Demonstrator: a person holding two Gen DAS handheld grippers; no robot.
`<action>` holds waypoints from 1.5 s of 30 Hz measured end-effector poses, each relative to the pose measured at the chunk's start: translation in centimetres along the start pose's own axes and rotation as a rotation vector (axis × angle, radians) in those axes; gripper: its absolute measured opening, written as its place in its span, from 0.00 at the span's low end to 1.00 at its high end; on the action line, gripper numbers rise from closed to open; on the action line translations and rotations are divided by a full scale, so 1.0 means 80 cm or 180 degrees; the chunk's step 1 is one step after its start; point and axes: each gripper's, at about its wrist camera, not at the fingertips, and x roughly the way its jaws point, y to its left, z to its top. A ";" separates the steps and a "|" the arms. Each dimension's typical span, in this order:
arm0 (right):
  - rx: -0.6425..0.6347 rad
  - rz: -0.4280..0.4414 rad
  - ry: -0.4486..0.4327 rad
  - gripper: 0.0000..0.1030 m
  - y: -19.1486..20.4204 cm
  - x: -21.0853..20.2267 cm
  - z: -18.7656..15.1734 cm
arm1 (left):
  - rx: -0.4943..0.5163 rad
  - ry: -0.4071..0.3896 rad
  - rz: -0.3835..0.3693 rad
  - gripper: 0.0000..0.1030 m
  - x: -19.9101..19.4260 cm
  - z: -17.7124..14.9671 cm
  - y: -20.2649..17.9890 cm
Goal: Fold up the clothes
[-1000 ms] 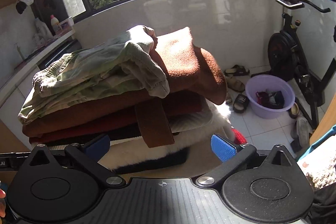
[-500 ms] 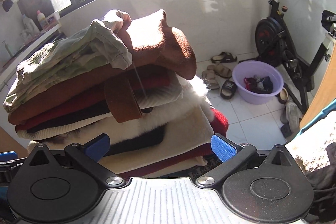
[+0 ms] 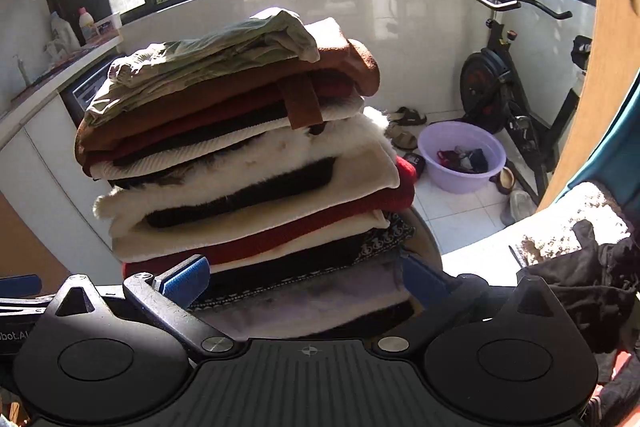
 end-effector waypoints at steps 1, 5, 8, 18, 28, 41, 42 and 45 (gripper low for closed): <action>-0.0005 -0.0030 0.0022 0.99 0.003 -0.013 -0.016 | -0.0007 0.0021 0.0010 1.00 -0.009 -0.013 0.003; -0.0092 -0.0136 0.0035 0.99 0.015 -0.070 -0.074 | 0.0098 0.0025 0.0061 1.00 -0.042 -0.051 -0.001; -0.0095 -0.0213 0.0026 0.99 0.016 -0.108 -0.097 | 0.0151 0.0019 0.0042 1.00 -0.069 -0.072 -0.011; -0.0262 -0.0305 -0.0061 0.99 0.011 -0.194 -0.154 | 0.0307 0.0037 0.0082 1.00 -0.116 -0.118 -0.052; -0.0383 -0.0208 -0.0130 0.99 -0.035 -0.236 -0.177 | 0.0177 0.0052 0.0237 1.00 -0.146 -0.153 -0.104; -0.0283 -0.0066 -0.0101 0.99 -0.140 -0.291 -0.214 | -0.0091 0.0054 0.0264 1.00 -0.197 -0.211 -0.183; -0.0298 -0.0045 -0.0107 0.99 -0.146 -0.295 -0.217 | -0.0093 0.0058 0.0275 1.00 -0.201 -0.217 -0.188; -0.0358 0.0033 -0.0095 0.99 -0.155 -0.303 -0.225 | -0.0121 0.0071 0.0367 1.00 -0.211 -0.233 -0.200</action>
